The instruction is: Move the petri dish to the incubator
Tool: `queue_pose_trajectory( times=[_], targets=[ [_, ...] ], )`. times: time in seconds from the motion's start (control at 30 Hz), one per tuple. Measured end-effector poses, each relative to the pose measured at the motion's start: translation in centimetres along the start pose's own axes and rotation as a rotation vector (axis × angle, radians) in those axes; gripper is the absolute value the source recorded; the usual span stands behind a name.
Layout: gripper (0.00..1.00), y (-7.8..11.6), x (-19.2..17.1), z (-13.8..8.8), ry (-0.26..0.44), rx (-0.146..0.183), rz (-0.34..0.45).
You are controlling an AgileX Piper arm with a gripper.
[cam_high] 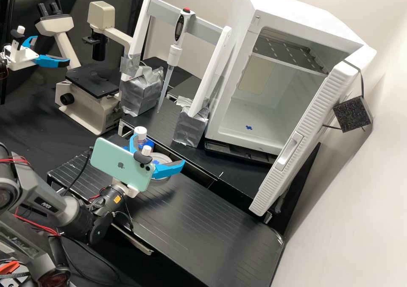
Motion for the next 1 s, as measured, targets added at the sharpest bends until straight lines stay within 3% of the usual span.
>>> queue_pose_trajectory(
  times=[0.13, 0.27, 0.6, 1.0],
  targets=[
    [1.0, -0.4, 0.1, 0.6, -0.018, 0.0, -0.046],
    [1.0, -0.9, 0.2, 1.2, -0.044, 0.023, -0.08],
    [1.0, -1.4, 0.6, 1.8, -0.05, 0.052, -0.106],
    [1.0, -1.3, 0.6, 2.0, -0.043, 0.036, -0.088]
  ],
)
